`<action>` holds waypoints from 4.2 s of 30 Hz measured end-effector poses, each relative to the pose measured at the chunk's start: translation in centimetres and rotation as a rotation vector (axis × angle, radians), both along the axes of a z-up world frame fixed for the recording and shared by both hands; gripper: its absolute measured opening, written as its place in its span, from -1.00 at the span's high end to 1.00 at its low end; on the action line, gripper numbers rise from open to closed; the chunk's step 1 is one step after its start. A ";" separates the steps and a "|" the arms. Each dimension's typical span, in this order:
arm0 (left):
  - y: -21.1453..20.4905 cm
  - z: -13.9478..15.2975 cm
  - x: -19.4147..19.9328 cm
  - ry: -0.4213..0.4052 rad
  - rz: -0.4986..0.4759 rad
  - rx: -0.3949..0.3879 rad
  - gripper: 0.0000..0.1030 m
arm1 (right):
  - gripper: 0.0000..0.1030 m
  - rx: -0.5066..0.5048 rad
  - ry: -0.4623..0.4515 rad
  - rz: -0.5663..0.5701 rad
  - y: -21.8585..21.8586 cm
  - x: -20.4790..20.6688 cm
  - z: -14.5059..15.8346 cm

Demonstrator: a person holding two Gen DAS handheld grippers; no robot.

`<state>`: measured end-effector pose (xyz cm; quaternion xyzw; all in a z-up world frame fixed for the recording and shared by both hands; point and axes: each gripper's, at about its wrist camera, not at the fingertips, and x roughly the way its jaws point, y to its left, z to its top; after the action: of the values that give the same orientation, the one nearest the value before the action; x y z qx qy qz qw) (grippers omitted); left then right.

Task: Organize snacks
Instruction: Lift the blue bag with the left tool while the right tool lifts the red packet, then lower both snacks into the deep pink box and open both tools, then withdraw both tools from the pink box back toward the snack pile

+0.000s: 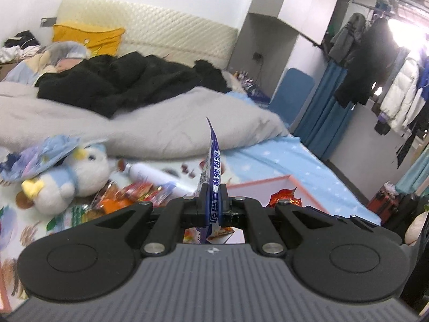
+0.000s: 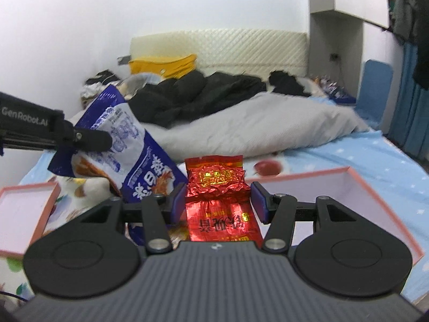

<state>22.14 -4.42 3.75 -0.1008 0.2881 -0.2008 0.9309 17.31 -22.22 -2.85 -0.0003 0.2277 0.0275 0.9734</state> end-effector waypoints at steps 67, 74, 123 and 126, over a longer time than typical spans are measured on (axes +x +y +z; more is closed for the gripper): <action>-11.0 -5.5 6.0 0.127 -0.110 0.121 -0.51 | -0.23 0.092 0.139 -0.233 -11.8 1.6 -4.0; -8.2 -2.8 3.6 0.058 -0.088 0.124 -0.51 | -0.23 0.084 0.066 -0.167 -9.1 0.4 -1.3; 10.0 -9.8 -9.4 0.164 0.151 0.074 -0.51 | -0.23 0.071 0.162 0.088 5.7 -9.4 -5.7; 10.7 -11.0 -9.2 0.178 0.157 0.057 -0.51 | -0.23 0.062 0.182 0.092 6.2 -9.2 -6.6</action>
<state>12.98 6.28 -7.30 -0.1138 0.3666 -0.1094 0.9169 8.13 -16.00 -9.41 0.0218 0.3140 0.0789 0.9459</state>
